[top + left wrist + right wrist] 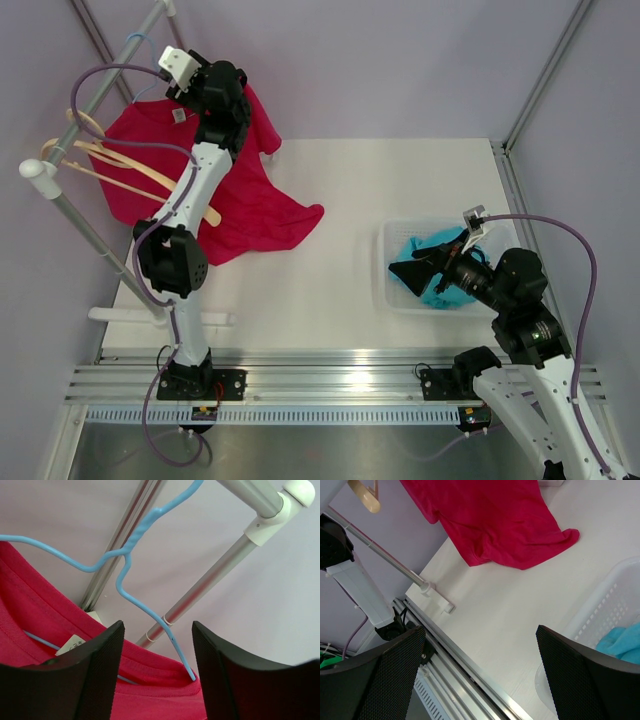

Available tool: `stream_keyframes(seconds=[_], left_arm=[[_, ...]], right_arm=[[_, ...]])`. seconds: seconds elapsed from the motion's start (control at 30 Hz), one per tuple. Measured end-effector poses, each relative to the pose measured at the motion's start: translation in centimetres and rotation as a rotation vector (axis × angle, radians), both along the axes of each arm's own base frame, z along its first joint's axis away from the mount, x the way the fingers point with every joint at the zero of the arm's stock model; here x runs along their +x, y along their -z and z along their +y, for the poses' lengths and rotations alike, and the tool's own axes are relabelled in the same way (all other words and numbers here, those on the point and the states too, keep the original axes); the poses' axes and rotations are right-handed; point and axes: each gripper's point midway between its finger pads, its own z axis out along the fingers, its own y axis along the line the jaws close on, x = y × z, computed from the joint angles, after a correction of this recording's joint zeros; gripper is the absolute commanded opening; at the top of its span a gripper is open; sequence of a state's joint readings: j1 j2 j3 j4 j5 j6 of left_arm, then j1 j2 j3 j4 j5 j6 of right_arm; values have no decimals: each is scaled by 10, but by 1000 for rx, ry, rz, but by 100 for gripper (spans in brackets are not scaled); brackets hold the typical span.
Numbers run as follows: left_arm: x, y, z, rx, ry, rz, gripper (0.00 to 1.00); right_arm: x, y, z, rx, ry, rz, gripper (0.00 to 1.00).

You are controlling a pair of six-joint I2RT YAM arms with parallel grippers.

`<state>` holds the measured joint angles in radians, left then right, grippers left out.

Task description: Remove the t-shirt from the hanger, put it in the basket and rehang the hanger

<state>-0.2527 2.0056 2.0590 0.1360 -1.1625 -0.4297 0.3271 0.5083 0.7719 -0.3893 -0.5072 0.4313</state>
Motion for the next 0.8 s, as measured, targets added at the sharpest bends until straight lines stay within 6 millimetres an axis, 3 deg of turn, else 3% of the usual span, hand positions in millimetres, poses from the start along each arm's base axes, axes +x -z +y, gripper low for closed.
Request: stream_keyframes(seconds=[0.23, 0.33, 0.37, 0.43, 0.67, 0.8], left_arm=[[5, -2, -1, 11, -4, -23, 41], [7, 0, -1, 12, -4, -26, 25], [8, 1, -1, 13, -4, -26, 12], [9, 2, -2, 11, -4, -31, 0], [12, 18, -2, 20, -7, -2, 0], [5, 18, -1, 17, 5, -12, 0]], right_arm=[[-1, -1, 0, 1, -2, -3, 100], [-1, -1, 0, 1, -3, -3, 99], [-1, -1, 0, 2, -3, -3, 99], [-1, -1, 0, 2, -3, -5, 99], [-5, -4, -2, 4, -1, -19, 99], [-6, -4, -2, 5, -1, -20, 99]])
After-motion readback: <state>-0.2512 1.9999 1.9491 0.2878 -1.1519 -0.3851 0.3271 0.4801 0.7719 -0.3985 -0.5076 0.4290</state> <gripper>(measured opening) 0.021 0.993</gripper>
